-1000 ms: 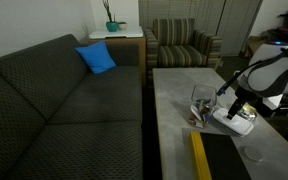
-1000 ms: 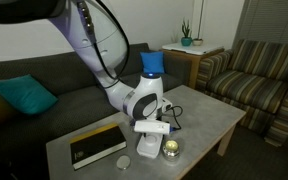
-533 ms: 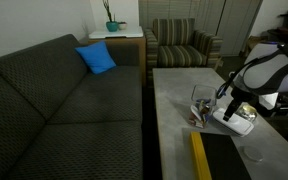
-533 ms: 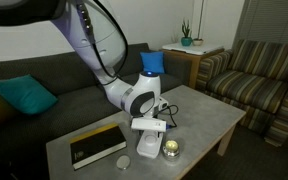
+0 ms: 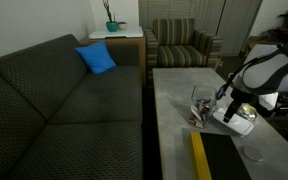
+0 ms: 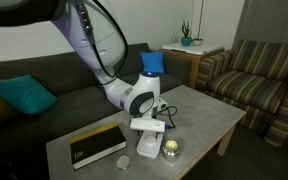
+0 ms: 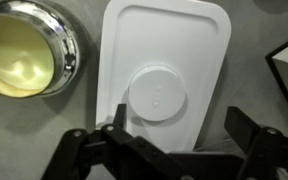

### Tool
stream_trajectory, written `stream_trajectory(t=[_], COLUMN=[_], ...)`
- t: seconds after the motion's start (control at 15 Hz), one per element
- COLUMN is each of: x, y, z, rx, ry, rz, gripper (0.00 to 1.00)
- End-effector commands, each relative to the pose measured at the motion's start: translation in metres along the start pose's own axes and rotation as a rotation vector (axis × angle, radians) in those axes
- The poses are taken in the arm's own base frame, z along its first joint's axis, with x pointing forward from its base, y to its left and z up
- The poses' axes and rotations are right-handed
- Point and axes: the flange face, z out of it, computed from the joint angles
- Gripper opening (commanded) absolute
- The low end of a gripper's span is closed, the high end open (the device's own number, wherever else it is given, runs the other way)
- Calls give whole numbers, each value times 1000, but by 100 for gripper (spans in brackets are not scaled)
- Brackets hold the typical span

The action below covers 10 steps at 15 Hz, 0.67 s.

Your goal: Place the lid on the container and push the button

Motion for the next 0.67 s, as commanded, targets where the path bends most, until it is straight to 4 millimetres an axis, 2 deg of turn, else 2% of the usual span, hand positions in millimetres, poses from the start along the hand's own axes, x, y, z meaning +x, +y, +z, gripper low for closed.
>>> stream_trajectory(t=[0.0,0.13,0.27,0.6], x=[3,6,5,-13], y=[-7,-8,-4,-2], z=[-6,-12,-2,8], rx=[-27,-87,-91,-33], ry=[-13,-5,-16,-14], rz=[-3,5,20,32], gripper=[100,100,100,100])
